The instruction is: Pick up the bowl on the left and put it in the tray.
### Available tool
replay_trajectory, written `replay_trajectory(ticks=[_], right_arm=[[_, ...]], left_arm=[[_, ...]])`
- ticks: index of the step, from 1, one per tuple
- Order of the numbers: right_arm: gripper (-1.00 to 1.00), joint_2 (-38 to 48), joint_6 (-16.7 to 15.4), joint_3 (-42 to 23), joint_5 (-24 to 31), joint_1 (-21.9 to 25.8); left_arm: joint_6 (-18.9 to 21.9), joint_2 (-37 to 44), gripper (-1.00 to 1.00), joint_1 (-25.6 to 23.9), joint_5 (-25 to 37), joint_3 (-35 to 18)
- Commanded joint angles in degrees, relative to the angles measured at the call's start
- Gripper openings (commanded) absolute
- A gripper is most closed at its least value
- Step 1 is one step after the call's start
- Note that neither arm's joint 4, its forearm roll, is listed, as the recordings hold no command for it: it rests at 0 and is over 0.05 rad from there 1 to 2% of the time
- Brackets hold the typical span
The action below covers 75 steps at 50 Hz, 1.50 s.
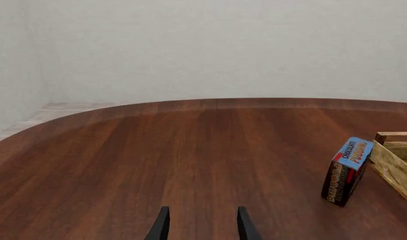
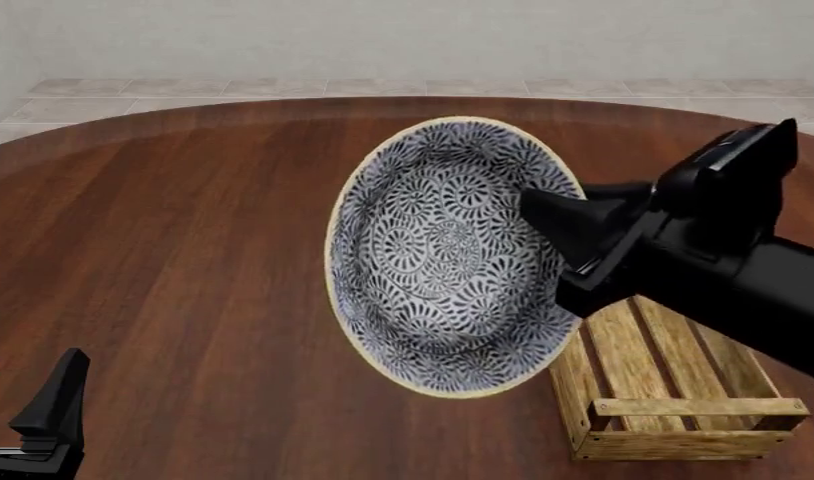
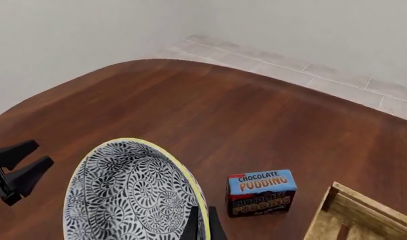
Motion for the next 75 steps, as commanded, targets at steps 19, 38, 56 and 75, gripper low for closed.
replay_trajectory(ticks=[19, 38, 56, 75], right_arm=[[-1.00, -2.9, 10.3, 4.7, -3.6, -9.9], [-1.00, -2.0, 14.5, 5.9, -5.6, -15.6], [-1.00, -1.6, 18.6, 7.8, -7.8, -20.9], [-1.00, -0.9, 25.0, 12.4, -12.8, -27.6]], left_arm=[[0.0, 0.0, 1.00, 0.0, 0.0, 0.0], [0.0, 0.0, 1.00, 0.0, 0.0, 0.0], [0.0, 0.0, 1.00, 0.0, 0.0, 0.0], [0.0, 0.0, 1.00, 0.0, 0.0, 0.0]])
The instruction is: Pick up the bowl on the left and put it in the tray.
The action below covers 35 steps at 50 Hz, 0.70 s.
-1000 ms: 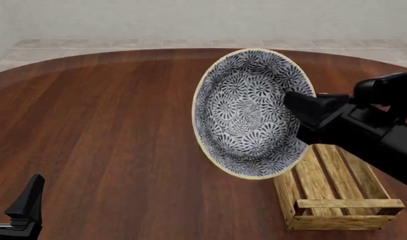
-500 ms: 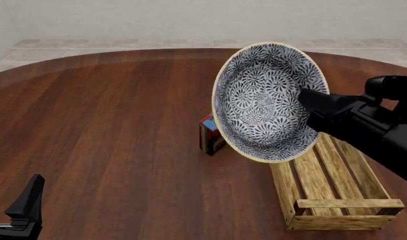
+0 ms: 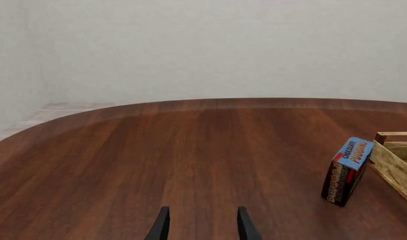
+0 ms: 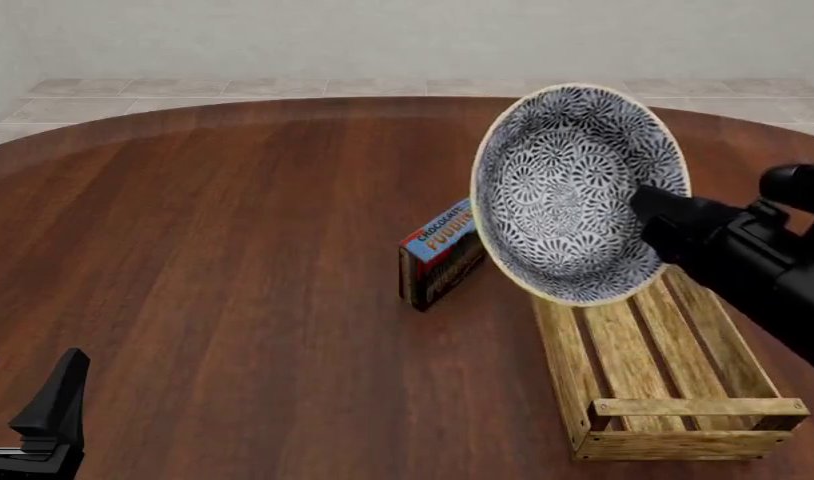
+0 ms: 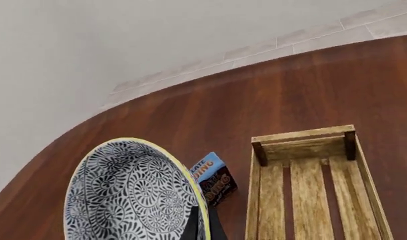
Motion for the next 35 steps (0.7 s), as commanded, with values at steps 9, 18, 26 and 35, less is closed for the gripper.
replay_trajectory(ticks=[9, 18, 26, 35], right_arm=[[-1.00, 2.0, 6.0, 4.0, -5.4, -7.3], [-1.00, 5.6, 9.4, 6.3, -9.8, -11.0], [-1.00, 10.7, 10.9, 7.2, -13.4, -13.5], [-1.00, 14.7, 12.1, 7.8, -15.9, -14.5]], left_arm=[[0.0, 0.0, 1.00, 0.0, 0.0, 0.0], [0.0, 0.0, 1.00, 0.0, 0.0, 0.0], [0.0, 0.0, 1.00, 0.0, 0.0, 0.0], [0.0, 0.0, 1.00, 0.0, 0.0, 0.0]])
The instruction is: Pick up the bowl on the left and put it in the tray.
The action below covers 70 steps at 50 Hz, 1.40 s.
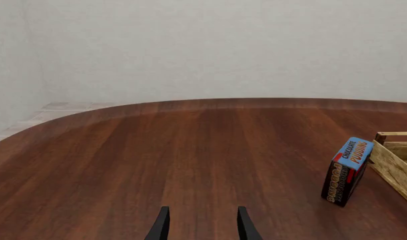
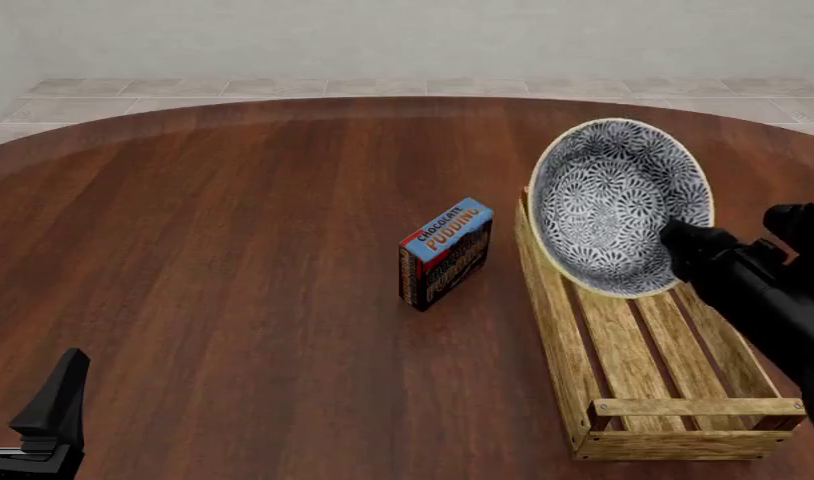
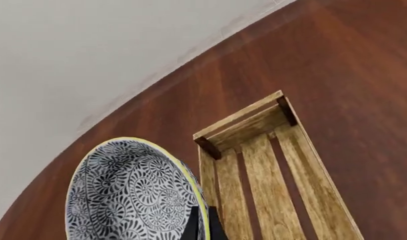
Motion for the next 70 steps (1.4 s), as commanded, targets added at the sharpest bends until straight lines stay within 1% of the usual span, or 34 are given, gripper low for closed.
replay_trajectory(ticks=[1, 2, 3, 4, 5, 7, 8, 9, 12, 13, 15, 17, 21, 22, 26, 27, 30, 34, 35, 37, 38, 46, 47, 49, 50, 51, 54, 58, 61, 63, 64, 65, 70], right_arm=[[-1.00, 5.4, 2.5, 0.6, -3.6, -3.0], [-1.00, 5.9, 2.4, 0.4, -3.6, -3.4], [-1.00, 6.0, 2.4, 0.5, -3.7, -2.9], [-1.00, 7.7, 2.7, 0.0, -3.5, -4.3], [-1.00, 9.3, 2.9, -0.3, -3.5, -4.6], [-1.00, 9.7, 2.9, -0.4, -3.5, -4.6], [-1.00, 10.9, 3.8, -0.1, -4.4, -6.4], [-1.00, 11.7, 3.3, -0.6, -3.8, -6.4], [-1.00, 11.7, 3.7, -0.3, -4.3, -7.1], [-1.00, 12.2, 4.1, -0.4, -4.2, -8.2], [-1.00, 12.9, 4.3, -0.5, -4.3, -8.4], [-1.00, 14.0, 3.9, -1.1, -3.9, -9.6], [-1.00, 15.7, 4.4, -1.4, -4.6, -10.3], [-1.00, 16.7, 4.0, -1.8, -4.4, -11.6], [-1.00, 17.8, 4.4, -1.8, -5.1, -11.8], [-1.00, 18.5, 4.9, -1.6, -5.6, -11.4], [-1.00, 19.7, 4.6, -2.1, -5.6, -12.2], [-1.00, 21.2, 4.6, -2.3, -6.0, -11.5], [-1.00, 22.2, 5.3, -2.2, -6.5, -9.9], [-1.00, 24.7, 4.7, -3.2, -6.5, -9.7], [-1.00, 25.3, 5.5, -3.0, -7.1, -8.5], [-1.00, 28.0, 5.6, -3.9, -8.1, -8.3], [-1.00, 29.1, 6.4, -3.9, -8.6, -6.9], [-1.00, 29.5, 6.1, -4.3, -8.7, -7.7], [-1.00, 30.2, 6.8, -4.2, -8.9, -6.6], [-1.00, 30.7, 6.5, -4.6, -8.8, -7.7], [-1.00, 31.8, 6.9, -4.8, -9.3, -7.9], [-1.00, 32.6, 6.9, -4.8, -9.9, -8.1], [-1.00, 33.9, 7.3, -5.0, -10.5, -7.2], [-1.00, 34.7, 6.7, -5.4, -10.5, -8.1], [-1.00, 35.7, 7.6, -5.4, -11.2, -6.8], [-1.00, 36.1, 7.1, -5.8, -10.9, -7.5], [-1.00, 36.7, 7.2, -6.1, -10.8, -8.2]], left_arm=[[0.0, 0.0, 1.00, 0.0, 0.0, 0.0], [0.0, 0.0, 1.00, 0.0, 0.0, 0.0], [0.0, 0.0, 1.00, 0.0, 0.0, 0.0], [0.0, 0.0, 1.00, 0.0, 0.0, 0.0], [0.0, 0.0, 1.00, 0.0, 0.0, 0.0], [0.0, 0.0, 1.00, 0.0, 0.0, 0.0], [0.0, 0.0, 1.00, 0.0, 0.0, 0.0], [0.0, 0.0, 1.00, 0.0, 0.0, 0.0], [0.0, 0.0, 1.00, 0.0, 0.0, 0.0], [0.0, 0.0, 1.00, 0.0, 0.0, 0.0], [0.0, 0.0, 1.00, 0.0, 0.0, 0.0], [0.0, 0.0, 1.00, 0.0, 0.0, 0.0], [0.0, 0.0, 1.00, 0.0, 0.0, 0.0], [0.0, 0.0, 1.00, 0.0, 0.0, 0.0], [0.0, 0.0, 1.00, 0.0, 0.0, 0.0], [0.0, 0.0, 1.00, 0.0, 0.0, 0.0], [0.0, 0.0, 1.00, 0.0, 0.0, 0.0], [0.0, 0.0, 1.00, 0.0, 0.0, 0.0], [0.0, 0.0, 1.00, 0.0, 0.0, 0.0], [0.0, 0.0, 1.00, 0.0, 0.0, 0.0], [0.0, 0.0, 1.00, 0.0, 0.0, 0.0], [0.0, 0.0, 1.00, 0.0, 0.0, 0.0], [0.0, 0.0, 1.00, 0.0, 0.0, 0.0], [0.0, 0.0, 1.00, 0.0, 0.0, 0.0], [0.0, 0.0, 1.00, 0.0, 0.0, 0.0], [0.0, 0.0, 1.00, 0.0, 0.0, 0.0], [0.0, 0.0, 1.00, 0.0, 0.0, 0.0], [0.0, 0.0, 1.00, 0.0, 0.0, 0.0], [0.0, 0.0, 1.00, 0.0, 0.0, 0.0], [0.0, 0.0, 1.00, 0.0, 0.0, 0.0], [0.0, 0.0, 1.00, 0.0, 0.0, 0.0], [0.0, 0.0, 1.00, 0.0, 0.0, 0.0], [0.0, 0.0, 1.00, 0.0, 0.0, 0.0]])
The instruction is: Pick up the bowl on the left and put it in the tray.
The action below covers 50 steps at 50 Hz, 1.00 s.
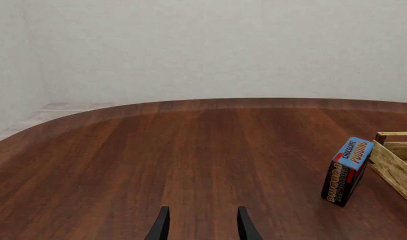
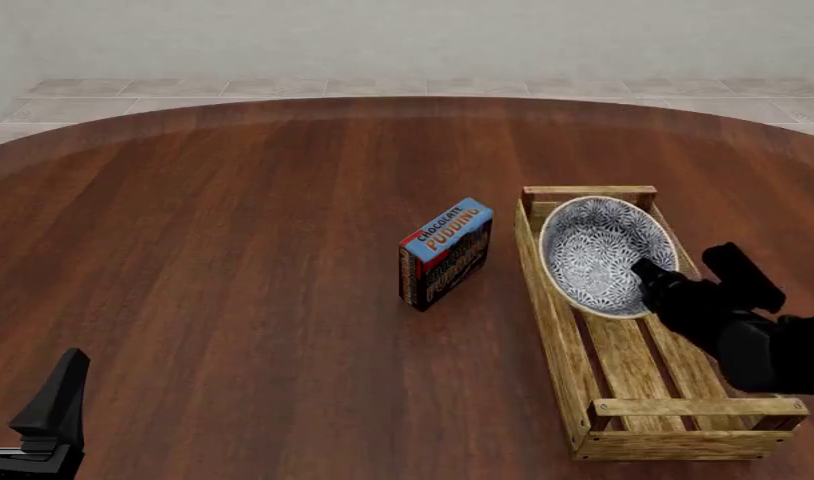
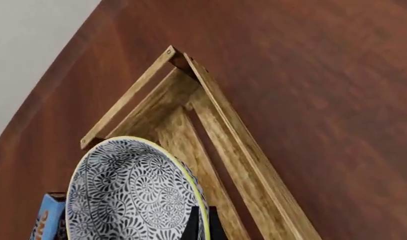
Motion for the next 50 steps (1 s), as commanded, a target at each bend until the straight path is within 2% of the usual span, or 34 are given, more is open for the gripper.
replay_trajectory(ticks=[1, 11, 33, 44, 45, 46, 47, 48, 49, 50], right_arm=[[-1.00, 3.4, 0.6, -1.4, -1.0, -0.6], [-1.00, 5.5, 1.4, -0.9, -2.5, -1.5], [-1.00, 6.5, 0.5, -0.8, -3.0, -4.0], [-1.00, 6.6, 0.8, -0.6, -3.4, -3.6], [-1.00, 5.8, 0.0, -0.5, -3.4, -3.9], [-1.00, 5.1, 0.3, 0.1, -4.2, -2.1], [-1.00, 5.4, -0.2, -0.4, -3.1, -3.2], [1.00, 1.9, -0.7, 1.3, -5.8, -1.8], [1.00, 1.0, 0.1, 2.5, -7.1, -1.3], [1.00, 2.2, 0.1, 1.7, -5.5, -1.7]], left_arm=[[0.0, 0.0, 1.00, 0.0, 0.0, 0.0], [0.0, 0.0, 1.00, 0.0, 0.0, 0.0], [0.0, 0.0, 1.00, 0.0, 0.0, 0.0], [0.0, 0.0, 1.00, 0.0, 0.0, 0.0], [0.0, 0.0, 1.00, 0.0, 0.0, 0.0], [0.0, 0.0, 1.00, 0.0, 0.0, 0.0], [0.0, 0.0, 1.00, 0.0, 0.0, 0.0], [0.0, 0.0, 1.00, 0.0, 0.0, 0.0], [0.0, 0.0, 1.00, 0.0, 0.0, 0.0], [0.0, 0.0, 1.00, 0.0, 0.0, 0.0]])
